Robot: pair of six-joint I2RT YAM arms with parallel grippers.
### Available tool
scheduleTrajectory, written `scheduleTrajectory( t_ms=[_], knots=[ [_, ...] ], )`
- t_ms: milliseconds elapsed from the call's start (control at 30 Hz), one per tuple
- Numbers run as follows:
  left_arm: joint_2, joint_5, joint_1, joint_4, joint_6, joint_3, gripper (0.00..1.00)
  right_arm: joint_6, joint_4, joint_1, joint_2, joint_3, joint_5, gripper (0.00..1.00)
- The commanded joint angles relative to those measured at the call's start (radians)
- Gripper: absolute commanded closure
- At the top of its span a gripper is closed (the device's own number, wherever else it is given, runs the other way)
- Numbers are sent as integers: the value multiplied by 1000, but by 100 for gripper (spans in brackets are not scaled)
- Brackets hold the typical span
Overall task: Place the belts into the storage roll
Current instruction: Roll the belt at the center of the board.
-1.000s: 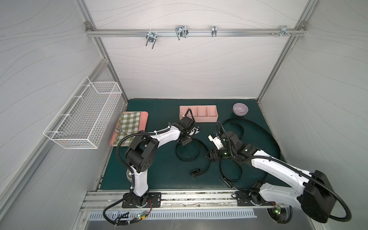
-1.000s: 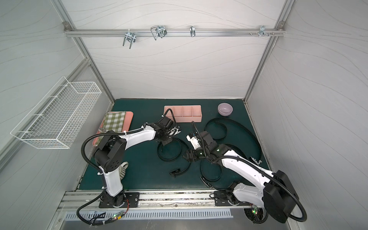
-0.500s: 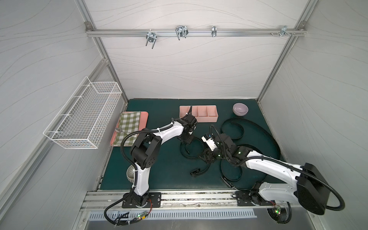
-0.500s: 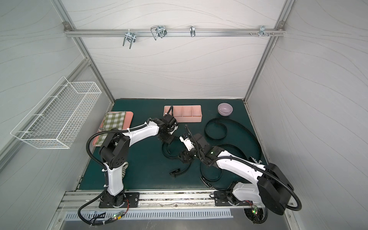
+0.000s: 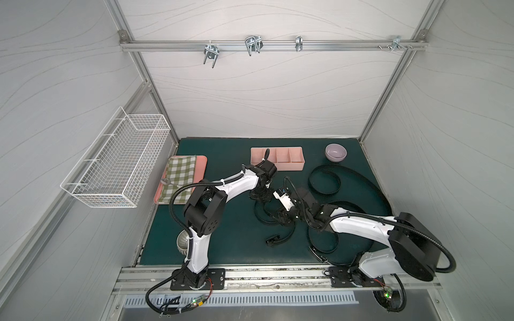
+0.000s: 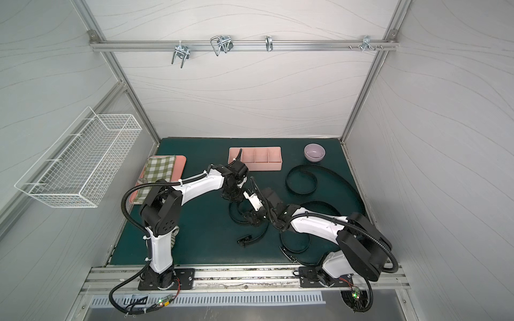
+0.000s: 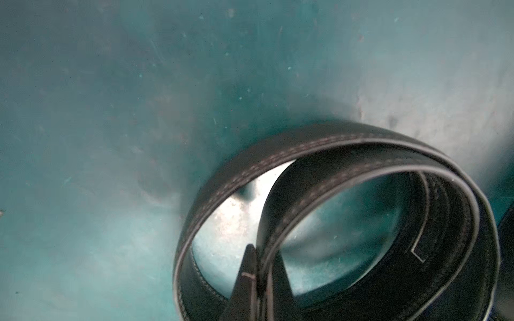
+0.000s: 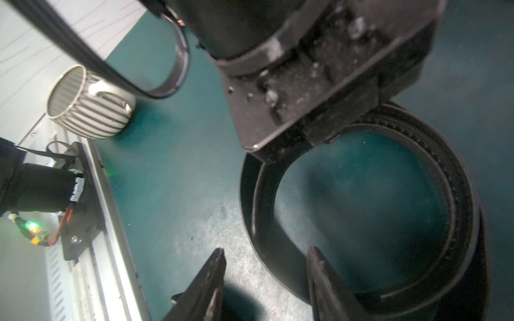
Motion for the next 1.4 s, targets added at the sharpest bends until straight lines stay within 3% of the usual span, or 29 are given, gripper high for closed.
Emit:
scheduleTrajectory(
  t_ms=[0, 333, 733, 900, 1000, 1067, 1100, 1267, 1367],
  knots=[
    [23, 13, -3, -12, -32, 43, 100, 0, 43, 9, 27, 17, -11, 54],
    [28, 32, -4, -4, -41, 39, 100, 2, 44, 9, 88, 62, -48, 71],
    [28, 42, -7, 1, -47, 36, 100, 0, 35, 8, 132, 83, -76, 78],
    [27, 48, -6, 5, -48, 30, 100, 3, 31, 7, 133, 85, -73, 88],
    [21, 59, -6, 8, -48, 25, 100, 6, 32, 5, 133, 84, -70, 100],
    [2, 65, -6, 23, -52, 11, 100, 10, 35, 4, 126, 78, -67, 100],
    [-15, 61, -6, 36, -61, -2, 95, 9, 36, 3, 124, 74, -68, 100],
    [-205, 5, 4, 183, -133, -135, 43, 8, 55, 1, 86, 31, -77, 100],
    [-368, -48, 15, 260, -153, -232, 2, 6, 45, -3, 65, 16, -79, 100]
  ],
)
